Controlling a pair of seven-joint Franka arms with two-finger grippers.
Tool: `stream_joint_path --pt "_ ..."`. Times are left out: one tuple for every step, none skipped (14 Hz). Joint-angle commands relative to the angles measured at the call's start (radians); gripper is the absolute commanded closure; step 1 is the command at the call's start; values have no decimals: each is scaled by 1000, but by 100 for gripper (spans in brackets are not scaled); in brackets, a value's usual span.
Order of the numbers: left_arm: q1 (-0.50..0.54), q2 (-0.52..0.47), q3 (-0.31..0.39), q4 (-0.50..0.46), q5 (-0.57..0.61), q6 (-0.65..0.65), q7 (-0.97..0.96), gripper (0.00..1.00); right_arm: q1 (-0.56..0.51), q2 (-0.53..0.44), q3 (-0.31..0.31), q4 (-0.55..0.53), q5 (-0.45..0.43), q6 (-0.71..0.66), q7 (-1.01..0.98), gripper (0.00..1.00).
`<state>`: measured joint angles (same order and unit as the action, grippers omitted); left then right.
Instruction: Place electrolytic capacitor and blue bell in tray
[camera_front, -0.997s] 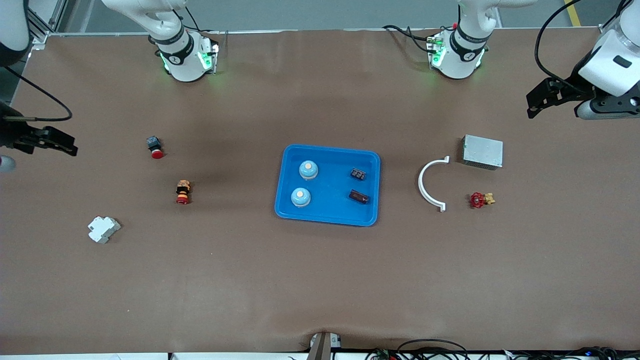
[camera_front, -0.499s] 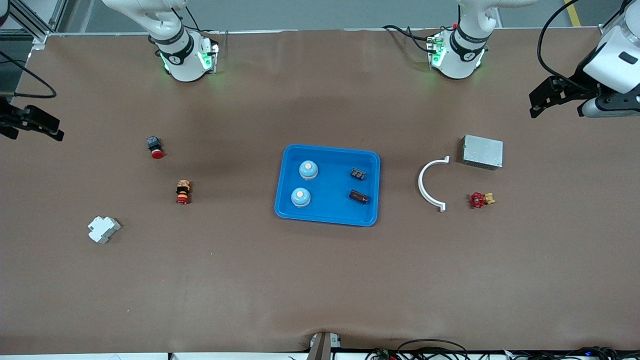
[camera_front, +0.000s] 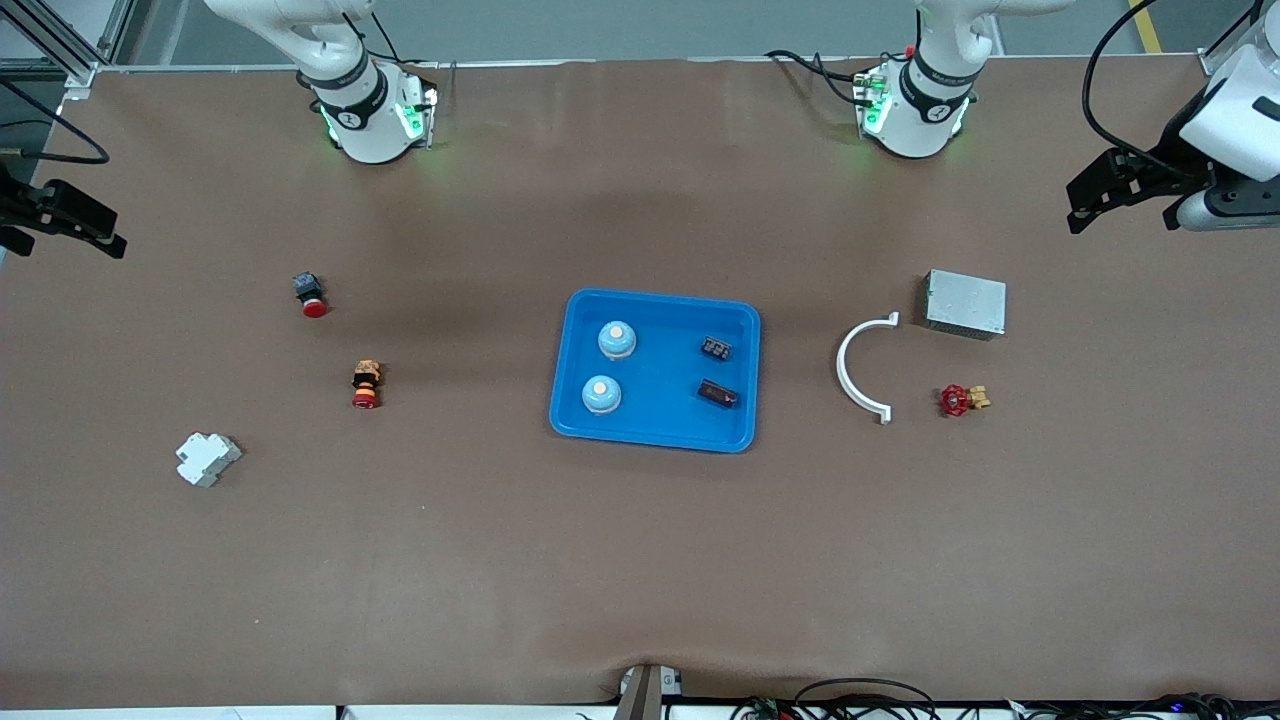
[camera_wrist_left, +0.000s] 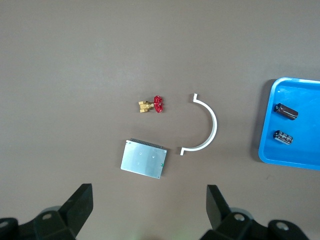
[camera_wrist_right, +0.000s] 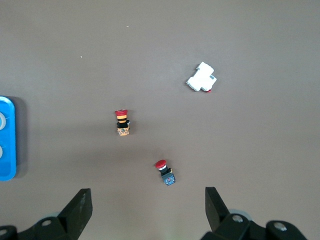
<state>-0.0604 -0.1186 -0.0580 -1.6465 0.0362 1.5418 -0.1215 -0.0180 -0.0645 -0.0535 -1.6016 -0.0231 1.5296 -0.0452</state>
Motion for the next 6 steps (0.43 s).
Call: stream_joint_path --pt "4 5 1 25 -13 -35 8 0 -5 -26 3 -9 14 -14 -5 0" --pt "5 5 1 25 -18 -37 5 0 -6 -28 3 -9 14 -20 -5 0" --pt "4 5 1 25 -18 -45 2 0 -7 -32 1 -8 14 -25 -7 0" --pt "4 5 1 25 -18 -45 2 0 -7 -35 0 -8 14 -26 -7 0" --pt "4 5 1 25 -18 -45 2 0 -7 -37 0 -8 14 -28 -7 0" --pt "4 5 0 25 -18 -45 2 0 -7 -41 0 -6 14 -32 -7 0"
